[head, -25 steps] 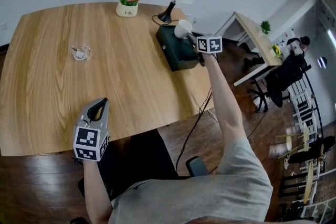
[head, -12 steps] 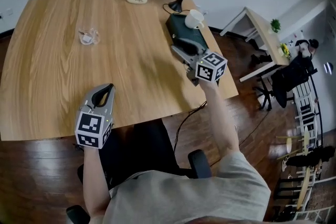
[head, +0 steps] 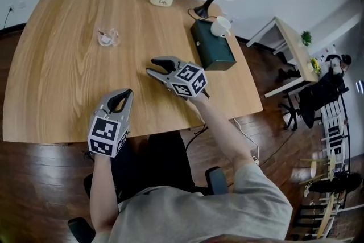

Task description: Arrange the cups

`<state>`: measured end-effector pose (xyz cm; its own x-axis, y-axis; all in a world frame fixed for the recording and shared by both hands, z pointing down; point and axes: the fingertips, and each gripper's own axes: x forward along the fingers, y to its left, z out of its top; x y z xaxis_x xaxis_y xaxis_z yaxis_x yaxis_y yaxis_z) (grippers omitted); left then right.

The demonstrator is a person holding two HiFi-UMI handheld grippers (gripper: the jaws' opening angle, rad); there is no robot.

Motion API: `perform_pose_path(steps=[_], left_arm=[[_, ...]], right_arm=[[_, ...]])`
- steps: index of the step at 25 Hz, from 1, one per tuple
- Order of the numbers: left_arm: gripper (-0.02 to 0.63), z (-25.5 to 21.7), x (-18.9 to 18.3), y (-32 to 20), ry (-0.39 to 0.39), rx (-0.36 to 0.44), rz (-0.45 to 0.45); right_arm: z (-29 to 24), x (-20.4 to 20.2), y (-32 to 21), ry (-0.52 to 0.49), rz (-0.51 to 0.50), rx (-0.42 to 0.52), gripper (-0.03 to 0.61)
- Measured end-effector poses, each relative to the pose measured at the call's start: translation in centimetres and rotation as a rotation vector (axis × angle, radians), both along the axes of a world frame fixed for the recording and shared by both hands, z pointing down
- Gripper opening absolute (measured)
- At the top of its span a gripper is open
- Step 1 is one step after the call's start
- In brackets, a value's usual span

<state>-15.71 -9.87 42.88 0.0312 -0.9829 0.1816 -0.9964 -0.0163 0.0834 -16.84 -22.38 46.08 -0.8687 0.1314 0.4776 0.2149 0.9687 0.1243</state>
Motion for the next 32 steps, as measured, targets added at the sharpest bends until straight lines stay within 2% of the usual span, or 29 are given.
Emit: perform_pose_path(steps=[6, 9, 11, 15, 16, 17, 18, 19, 23, 26, 27, 32], left_arm=[[0.011, 0.1, -0.2, 0.0, 0.0, -0.001, -0.001], [0.011, 0.2, -0.2, -0.1, 0.001, 0.0, -0.001], [0.011, 0.2, -0.2, -0.1, 0.001, -0.001, 0.0], [0.011, 0.1, -0.2, 0.0, 0.001, -0.002, 0.0], [0.011, 0.1, -0.1, 0.0, 0.001, -0.002, 0.0], [0.011, 0.2, -0.1, 0.0, 0.001, -0.001, 0.0], [0.011, 0.2, -0.1, -0.1, 0.002, 0.0, 0.0], [0.011, 0.1, -0.1, -0.1, 0.002, 0.0, 0.002], [0.011, 0.0, -0.3, 0.0, 0.002, 0.003, 0.001], [0.011, 0.2, -0.3, 0.1, -0.001, 0.003, 0.0], [0.011, 0.3, -0.3, 0.1, 0.0, 0.002, -0.001], [0.011, 0.2, -0.2, 0.2, 0.002, -0.001, 0.004]], right_arm=[[-2.2, -7.2, 0.8, -0.089, 0.007, 0.012, 0.15], [-3.7, -11.2, 0.9, -0.133, 0.029, 0.052, 0.15], [-4.1, -13.4, 0.7, -0.142, 0.055, 0.078, 0.15], [-3.2, -16.3, 0.5, -0.108, 0.104, 0.075, 0.152], [-2.8, -16.7, 0.3, -0.097, 0.112, 0.081, 0.152], [-2.5, -16.9, 0.0, -0.088, 0.121, 0.087, 0.129], [-2.4, -17.0, -0.3, -0.083, 0.13, 0.086, 0.081], [-2.4, -17.0, -0.7, -0.082, 0.141, 0.08, 0.071], [-2.4, -17.5, -1.2, -0.096, 0.158, 0.107, 0.064], [-2.2, -18.0, -1.1, -0.09, 0.138, 0.12, 0.086], [-2.2, -18.1, -1.0, -0.091, 0.13, 0.113, 0.063], [-3.4, -16.6, -1.3, -0.16, 0.149, 0.035, 0.057]])
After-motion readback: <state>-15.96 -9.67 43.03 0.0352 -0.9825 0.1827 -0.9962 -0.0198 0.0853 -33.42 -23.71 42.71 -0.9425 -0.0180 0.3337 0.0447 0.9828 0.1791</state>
